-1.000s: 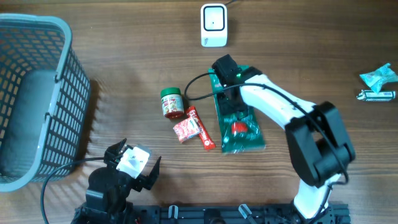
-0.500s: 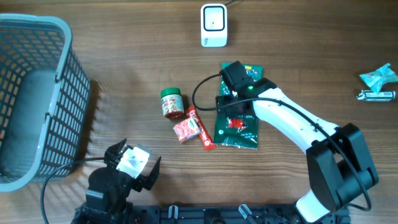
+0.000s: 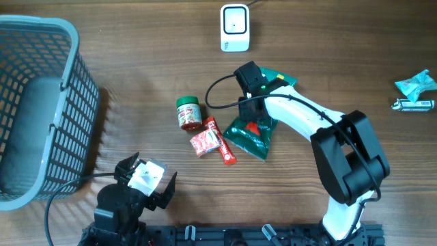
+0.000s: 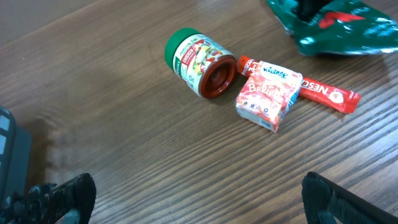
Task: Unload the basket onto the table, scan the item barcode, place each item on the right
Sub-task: 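Lift the green glove packet with the right gripper and swing it right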
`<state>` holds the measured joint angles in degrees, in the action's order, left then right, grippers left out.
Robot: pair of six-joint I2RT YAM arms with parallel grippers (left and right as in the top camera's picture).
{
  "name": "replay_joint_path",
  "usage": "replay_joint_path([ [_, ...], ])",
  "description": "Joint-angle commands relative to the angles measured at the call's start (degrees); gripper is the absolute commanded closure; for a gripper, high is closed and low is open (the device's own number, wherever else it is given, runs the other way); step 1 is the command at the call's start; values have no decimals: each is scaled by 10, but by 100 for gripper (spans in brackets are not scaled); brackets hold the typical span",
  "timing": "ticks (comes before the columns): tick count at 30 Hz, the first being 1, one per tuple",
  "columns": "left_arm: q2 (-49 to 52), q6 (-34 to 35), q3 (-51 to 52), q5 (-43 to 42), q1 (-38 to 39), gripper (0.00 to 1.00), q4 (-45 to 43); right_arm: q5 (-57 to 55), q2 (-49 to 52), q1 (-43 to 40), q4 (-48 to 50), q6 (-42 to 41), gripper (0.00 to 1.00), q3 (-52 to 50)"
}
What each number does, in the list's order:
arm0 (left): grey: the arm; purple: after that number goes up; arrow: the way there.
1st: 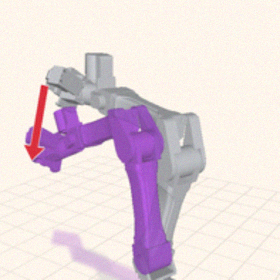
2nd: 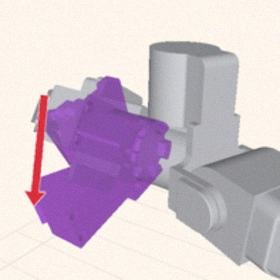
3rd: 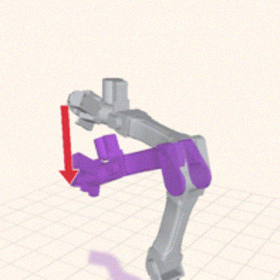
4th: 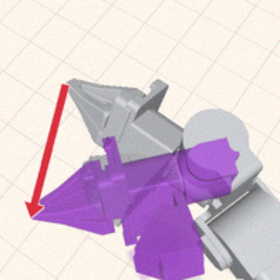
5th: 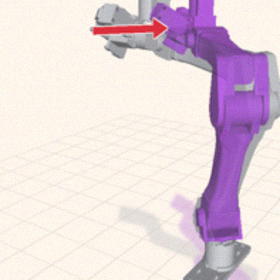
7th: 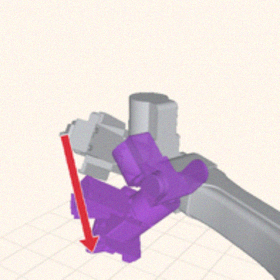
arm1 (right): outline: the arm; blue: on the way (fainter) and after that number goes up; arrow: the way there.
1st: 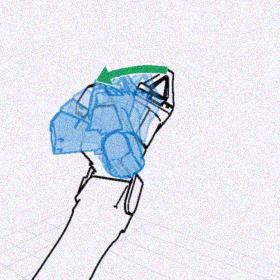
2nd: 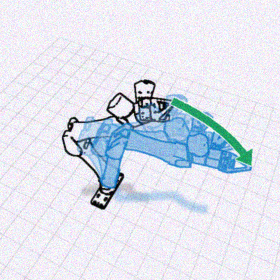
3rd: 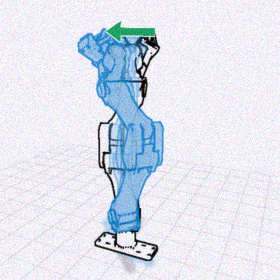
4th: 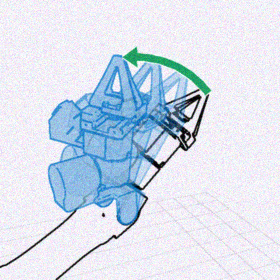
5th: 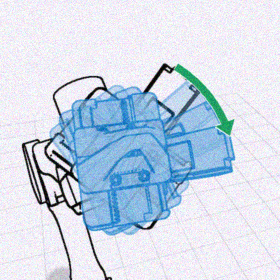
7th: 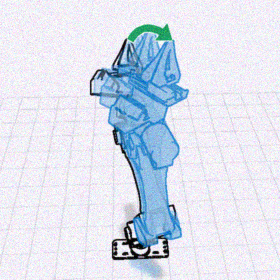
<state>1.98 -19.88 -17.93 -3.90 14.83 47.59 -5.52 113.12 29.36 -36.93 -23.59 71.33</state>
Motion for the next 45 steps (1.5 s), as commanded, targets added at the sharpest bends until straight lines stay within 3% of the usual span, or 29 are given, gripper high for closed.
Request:
replay_joint_path([
  [1, -3, -7, 3, -1, -3, 0, -2, 62, 24, 2, -92, -5, 96, -38],
  [3, -3, -7, 3, 0, -3, 0, -2, 149, 3, 2, -149, 56, 95, -38],
  [6, -3, -7, 3, -1, -3, 0, -2, 508, -71, -9, -219, 169, 96, -38],
  [9, -3, -7, 3, 0, -3, 0, -2, 673, -152, -30, -253, 198, 95, -38],
  [12, -3, -7, 3, 0, -3, 0, -2, 878, -211, -41, -199, 236, 96, -38],
  [15, -3, -7, 3, 0, -3, 1, -2, 985, -225, -54, -56, 193, 96, -38],
  [16, -3, -7, 3, 0, -3, 0, -2, 985, -224, -58, -18, 153, 96, -38],
  [18, -3, -7, 3, 0, -3, 0, -2, 985, -224, -63, 71, -28, 96, -38],
  [19, -3, -7, 3, 0, -3, 0, -2, 985, -224, -64, 103, -179, 95, -38],
  [22, -3, -7, 3, -1, -3, 0, -2, 985, -224, -65, 217, -439, 96, -38],
  [25, -3, -7, 3, -1, -3, 0, -2, 985, -230, -65, 331, -539, 96, -38],
  [29, -3, -7, 3, -1, -3, 0, -2, 985, -269, -79, 358, -530, 96, -38],
  [33, -3, -7, 3, -1, -3, 0, -2, 985, -396, -197, 345, -468, 96, -39],
  [35, -3, -7, 3, 0, -3, 0, -2, 986, -442, -244, 309, -458, 96, -40],
  [40, -3, -7, 3, 0, -3, 0, -2, 986, -510, -263, 165, -380, 96, -40],
  [42, -3, -7, 3, 0, -3, 0, -2, 986, -526, -263, 158, -398, 96, -40],
  [45, -3, -7, 3, -1, -3, 0, -2, 986, -534, -283, 159, -541, 96, -40],
])
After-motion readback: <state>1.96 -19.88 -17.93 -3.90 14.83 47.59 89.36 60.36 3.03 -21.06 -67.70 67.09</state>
